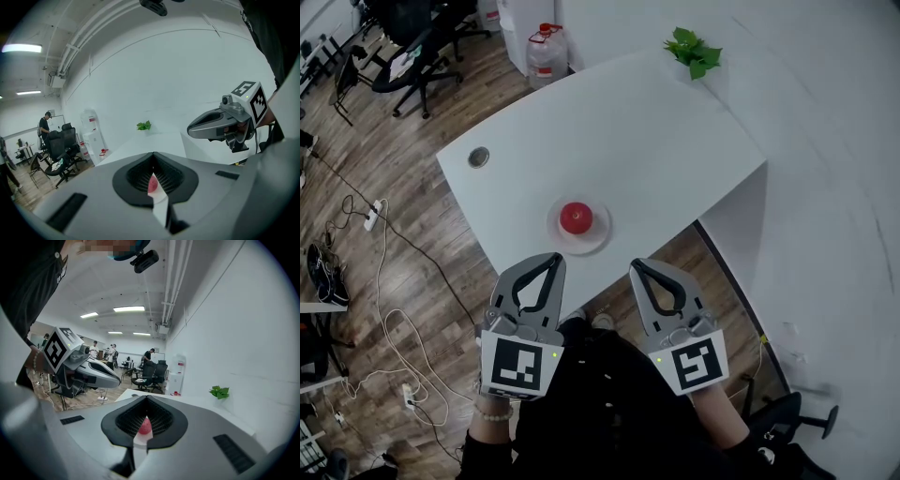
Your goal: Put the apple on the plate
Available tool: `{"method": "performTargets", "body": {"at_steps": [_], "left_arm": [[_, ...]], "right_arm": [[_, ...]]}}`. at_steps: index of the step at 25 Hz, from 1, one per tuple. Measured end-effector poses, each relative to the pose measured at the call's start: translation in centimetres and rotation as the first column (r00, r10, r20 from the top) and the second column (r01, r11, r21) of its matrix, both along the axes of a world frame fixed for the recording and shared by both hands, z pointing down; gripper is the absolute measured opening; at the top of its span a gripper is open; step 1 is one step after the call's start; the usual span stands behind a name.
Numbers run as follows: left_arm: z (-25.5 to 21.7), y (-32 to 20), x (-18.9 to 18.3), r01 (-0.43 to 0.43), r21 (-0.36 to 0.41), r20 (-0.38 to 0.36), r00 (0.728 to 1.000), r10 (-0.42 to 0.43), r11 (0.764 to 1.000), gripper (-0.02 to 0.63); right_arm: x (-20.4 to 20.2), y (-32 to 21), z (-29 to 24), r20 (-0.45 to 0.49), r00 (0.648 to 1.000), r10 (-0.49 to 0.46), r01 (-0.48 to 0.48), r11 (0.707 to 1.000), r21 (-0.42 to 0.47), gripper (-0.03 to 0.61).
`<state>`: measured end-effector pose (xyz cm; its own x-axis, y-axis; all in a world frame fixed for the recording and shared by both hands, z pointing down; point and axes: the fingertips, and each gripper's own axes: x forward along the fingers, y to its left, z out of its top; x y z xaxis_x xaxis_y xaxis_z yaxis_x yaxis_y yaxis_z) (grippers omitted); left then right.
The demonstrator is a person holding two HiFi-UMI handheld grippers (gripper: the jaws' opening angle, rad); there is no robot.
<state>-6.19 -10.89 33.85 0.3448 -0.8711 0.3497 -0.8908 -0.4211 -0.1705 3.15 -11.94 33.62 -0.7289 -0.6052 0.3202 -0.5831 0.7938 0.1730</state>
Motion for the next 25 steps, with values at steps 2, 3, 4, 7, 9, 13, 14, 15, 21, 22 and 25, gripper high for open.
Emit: {"method": "performTargets", "body": {"at_steps": [2,3,4,7,9,13,14,15,21,22,25], "left_arm": [[0.04,0.02,0.03,0.011,-0.013,-0.018,1.0,-0.011,1.0,0.014],[0.04,0.01,0.04,0.012,-0.015,-0.022,1.0,-0.012,1.0,0.014],[0.02,0.0,0.06,0.01,-0.015,-0.022,1.0,-0.011,1.0,0.014],[0.02,-0.1,0.18,-0.014,-0.001,-0.004,1.0,0.014,1.0,0.014],[0.06,-0.25,0.29,-0.015,-0.002,-0.007,1.0,0.015,1.0,0.014],[0.34,-0.47,0.44,-0.042,0.014,0.011,0.999,0.041,0.999,0.014],[0.45,-0.48,0.45,-0.059,0.025,0.028,0.998,0.058,0.998,0.014],[0.52,-0.49,0.45,-0.068,0.03,0.037,0.997,0.066,0.997,0.014],[0.17,-0.56,0.33,-0.003,-0.019,-0.024,1.0,0.003,1.0,0.014],[0.15,-0.62,0.34,-0.001,-0.02,-0.026,1.0,0.001,1.0,0.014],[0.15,-0.8,0.4,-0.006,-0.018,-0.022,1.0,0.005,1.0,0.014]], "right_arm": [[0.03,0.04,0.07,-0.004,1.0,0.003,-0.003,1.0,-0.002,0.04],[0.05,0.04,0.06,-0.004,1.0,0.005,-0.005,1.0,-0.004,0.04],[0.08,0.05,0.04,-0.004,1.0,0.007,-0.007,1.0,-0.005,0.04],[0.12,0.01,-0.05,-0.004,1.0,0.01,-0.01,1.0,-0.006,0.04],[0.13,-0.09,0.0,-0.005,1.0,0.01,-0.01,1.0,-0.008,0.041],[0.03,-0.18,0.24,-0.005,1.0,0.007,-0.007,1.0,-0.012,0.041],[0.0,-0.17,0.29,-0.006,1.0,0.007,-0.007,1.0,-0.013,0.041],[-0.01,-0.16,0.32,-0.006,1.0,0.008,-0.008,1.0,-0.015,0.041],[-0.02,-0.35,0.16,-0.007,1.0,0.007,-0.007,1.0,-0.012,0.04],[-0.01,-0.41,0.14,-0.008,1.0,0.007,-0.007,1.0,-0.012,0.041],[-0.01,-0.54,0.13,-0.008,1.0,0.007,-0.008,1.0,-0.016,0.041]]}}
